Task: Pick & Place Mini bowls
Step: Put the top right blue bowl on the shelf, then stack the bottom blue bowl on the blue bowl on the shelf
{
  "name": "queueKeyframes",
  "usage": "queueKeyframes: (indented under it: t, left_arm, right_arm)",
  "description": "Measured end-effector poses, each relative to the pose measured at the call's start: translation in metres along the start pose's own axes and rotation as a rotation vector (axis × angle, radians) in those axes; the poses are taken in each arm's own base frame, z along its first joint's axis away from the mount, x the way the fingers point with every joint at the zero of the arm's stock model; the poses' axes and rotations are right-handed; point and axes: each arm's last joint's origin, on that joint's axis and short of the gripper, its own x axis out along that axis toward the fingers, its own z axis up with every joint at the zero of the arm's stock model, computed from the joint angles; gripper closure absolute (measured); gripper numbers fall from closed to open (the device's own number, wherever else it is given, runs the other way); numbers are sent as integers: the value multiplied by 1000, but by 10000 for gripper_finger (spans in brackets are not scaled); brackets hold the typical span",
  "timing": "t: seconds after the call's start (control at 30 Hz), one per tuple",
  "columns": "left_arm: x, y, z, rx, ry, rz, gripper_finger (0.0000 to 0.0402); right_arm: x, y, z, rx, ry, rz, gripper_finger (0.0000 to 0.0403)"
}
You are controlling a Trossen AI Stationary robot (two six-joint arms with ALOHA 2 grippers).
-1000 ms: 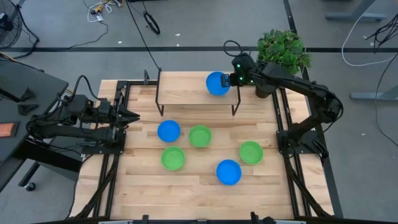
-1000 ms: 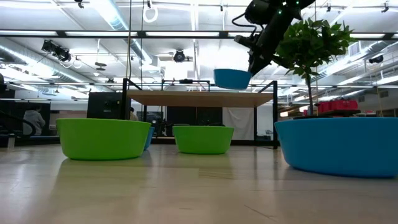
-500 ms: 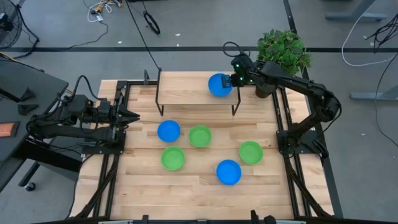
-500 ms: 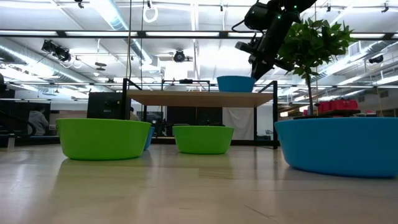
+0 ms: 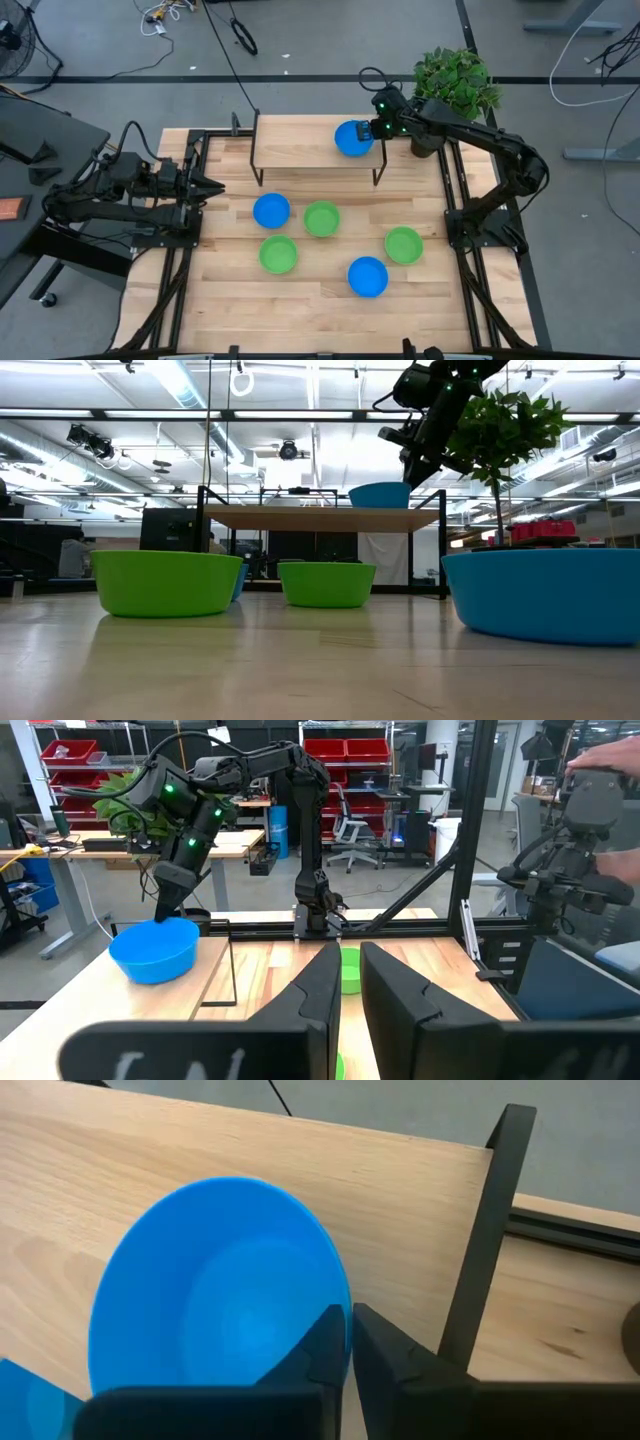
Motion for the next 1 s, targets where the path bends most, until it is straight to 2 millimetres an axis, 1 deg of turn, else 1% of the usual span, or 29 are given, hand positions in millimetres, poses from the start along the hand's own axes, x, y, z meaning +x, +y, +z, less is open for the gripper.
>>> queueKeyframes:
  t: [0.47,0.7,1.0]
  left_arm:
    - [0,0,0,0,0,0,353]
    - [0,0,0,0,0,0,353]
    - [0,0,0,0,0,0,353]
  right_arm:
    - [-2,0,0,-8,-6,5,374]
    - [-23,5,-5,-59,-41,52,374]
    - [-57,11,-23,-211,-42,105,373]
